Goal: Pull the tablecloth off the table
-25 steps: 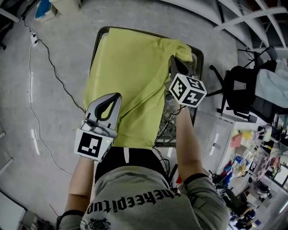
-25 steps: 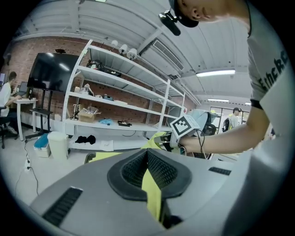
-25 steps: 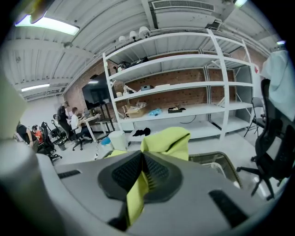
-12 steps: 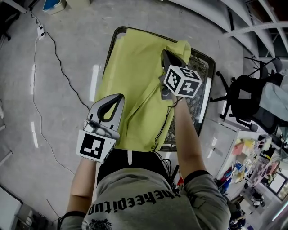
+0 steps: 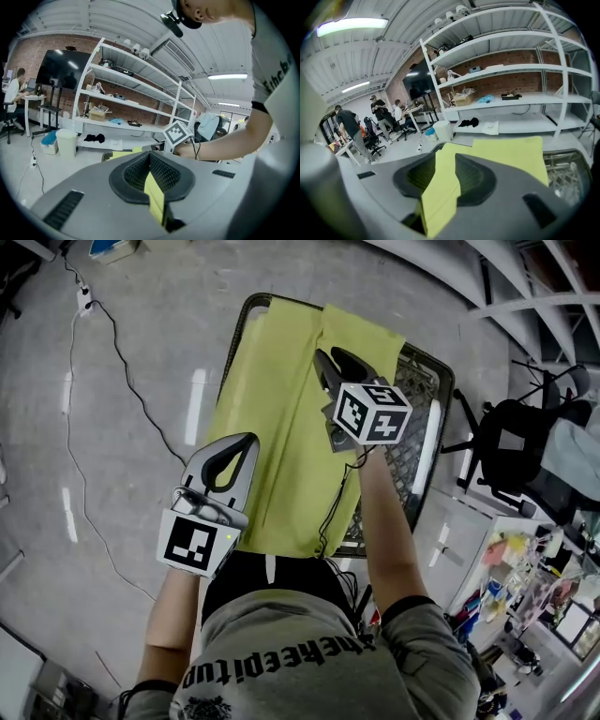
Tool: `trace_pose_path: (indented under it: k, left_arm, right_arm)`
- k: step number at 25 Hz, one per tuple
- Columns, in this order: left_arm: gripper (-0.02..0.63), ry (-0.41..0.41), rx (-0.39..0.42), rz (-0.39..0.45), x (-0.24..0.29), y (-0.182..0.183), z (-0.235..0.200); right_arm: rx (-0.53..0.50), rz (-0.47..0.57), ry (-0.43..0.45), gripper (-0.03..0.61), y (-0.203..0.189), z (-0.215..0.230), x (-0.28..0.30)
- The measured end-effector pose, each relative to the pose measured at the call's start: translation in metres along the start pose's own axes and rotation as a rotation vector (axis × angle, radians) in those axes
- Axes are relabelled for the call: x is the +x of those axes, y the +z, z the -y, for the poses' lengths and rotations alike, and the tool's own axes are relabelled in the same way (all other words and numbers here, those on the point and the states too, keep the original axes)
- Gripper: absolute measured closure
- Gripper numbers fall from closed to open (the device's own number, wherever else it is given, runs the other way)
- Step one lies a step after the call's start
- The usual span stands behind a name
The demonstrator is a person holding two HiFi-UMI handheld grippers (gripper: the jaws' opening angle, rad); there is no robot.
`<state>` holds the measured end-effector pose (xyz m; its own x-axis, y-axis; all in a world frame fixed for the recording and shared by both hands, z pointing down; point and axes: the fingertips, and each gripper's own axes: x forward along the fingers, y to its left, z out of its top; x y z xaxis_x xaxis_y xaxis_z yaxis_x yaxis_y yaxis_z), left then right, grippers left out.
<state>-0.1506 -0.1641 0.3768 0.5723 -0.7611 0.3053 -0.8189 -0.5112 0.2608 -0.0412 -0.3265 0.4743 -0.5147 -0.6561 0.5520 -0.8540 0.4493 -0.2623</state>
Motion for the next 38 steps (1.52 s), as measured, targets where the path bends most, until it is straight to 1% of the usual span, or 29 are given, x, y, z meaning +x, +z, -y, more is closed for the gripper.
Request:
trace_pose_path:
  k: [4,7,8,10,15,17,20,28,38]
  left_arm:
    - [0.6,0.0,-0.003,-0.003,0.002,-0.001,-0.001]
    - [0.6,0.006,-0.004,-0.002,0.002,-0.003,-0.004]
    - [0.6,0.01,0.0,0.0,0.001,-0.004,-0.006]
    - [0.6,0.012,0.006,0.011,0.0,-0.003,-0.007]
    - [0.6,0.006,0.012,0.018,-0.003,0.001,-0.003]
    - [0.6,0.0,0.018,0.021,-0.005,0.001,0.001]
    - [0.6,-0.011,0.032,0.024,-0.01,0.001,0.006]
    - [0.6,-0.057,0.067,0.037,-0.027,-0.002,0.026]
    - [0.6,-0.117,0.112,0.04,-0.05,-0.011,0.055]
  right_arm:
    - [0.025,0.006,-0.014,0.451,-0.008,0.007,-0.008]
    - [0.0,0.045,-0.029,0.562,-0.007,0.007,-0.025]
    - [-0.013,0.058,-0.026,0.566,-0.006,0.005,-0.031]
    - [-0.023,0.086,-0.014,0.568,-0.004,-0.001,-0.043]
    - [0.017,0.16,0.023,0.569,0.005,-0.016,-0.075]
    - [0.016,0.176,0.035,0.569,0.005,-0.023,-0.087]
    - [-0.015,0.193,0.04,0.569,0.003,-0.036,-0.105]
    - [-0.045,0.234,0.05,0.569,-0.005,-0.07,-0.158]
    - [-0.064,0.261,0.053,0.569,-0.03,-0.11,-0.21]
